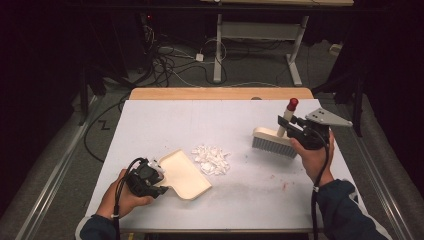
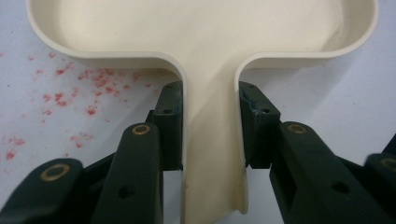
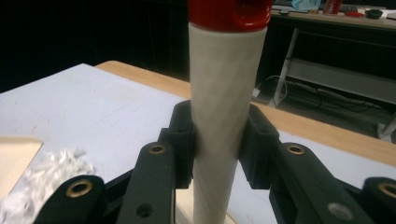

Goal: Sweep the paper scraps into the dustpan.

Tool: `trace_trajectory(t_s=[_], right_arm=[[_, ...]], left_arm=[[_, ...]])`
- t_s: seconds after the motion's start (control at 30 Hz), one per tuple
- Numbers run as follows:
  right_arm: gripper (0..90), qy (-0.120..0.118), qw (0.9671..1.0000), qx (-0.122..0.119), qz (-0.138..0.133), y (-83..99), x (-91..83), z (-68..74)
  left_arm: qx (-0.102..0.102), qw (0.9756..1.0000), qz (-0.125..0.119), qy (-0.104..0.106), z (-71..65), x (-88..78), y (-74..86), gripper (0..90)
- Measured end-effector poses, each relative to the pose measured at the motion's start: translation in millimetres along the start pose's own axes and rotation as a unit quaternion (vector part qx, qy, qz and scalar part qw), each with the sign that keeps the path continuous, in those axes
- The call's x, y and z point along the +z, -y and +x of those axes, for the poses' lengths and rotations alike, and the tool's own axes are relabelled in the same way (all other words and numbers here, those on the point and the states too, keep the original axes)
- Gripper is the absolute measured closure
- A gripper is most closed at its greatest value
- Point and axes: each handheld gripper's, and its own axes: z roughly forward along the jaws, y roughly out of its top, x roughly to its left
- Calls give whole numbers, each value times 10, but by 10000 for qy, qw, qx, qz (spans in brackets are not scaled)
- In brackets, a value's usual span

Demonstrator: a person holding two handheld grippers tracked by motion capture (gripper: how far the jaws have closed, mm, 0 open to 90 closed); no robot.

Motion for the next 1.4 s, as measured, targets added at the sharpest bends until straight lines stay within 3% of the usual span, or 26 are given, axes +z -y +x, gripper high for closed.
trace_trajectory(t_s=[0.07,0.27,0.33,0.6,0.67,0.73,0.77,1.07,1.4], right_arm=[[699,27,10000,-94,13,-60,124,57],[699,39,9999,-67,69,-186,461,230],[699,39,9999,-97,86,-201,509,260],[700,-73,9998,-146,125,-296,835,550],[700,-79,9998,-129,154,-301,938,685],[700,-92,9997,-154,154,-299,968,726],[700,-61,9997,-163,174,-286,1025,825],[700,-173,9997,-153,104,-239,1168,1131],[697,-354,9986,-356,177,-199,1095,1423]], left_arm=[[-1,10000,-5,-8,-1,5,-9,632],[-2,10000,-20,-7,1,17,-2,631],[-11,10000,-27,2,2,19,1,632],[-23,10000,-6,11,5,40,4,632],[-25,10000,-4,4,4,41,0,632],[-23,10000,-12,-8,1,45,-3,632],[-30,10000,-15,-11,2,51,-6,632],[-73,10000,-22,-31,-15,76,-21,631],[-108,9999,-35,-69,-40,103,-55,631]])
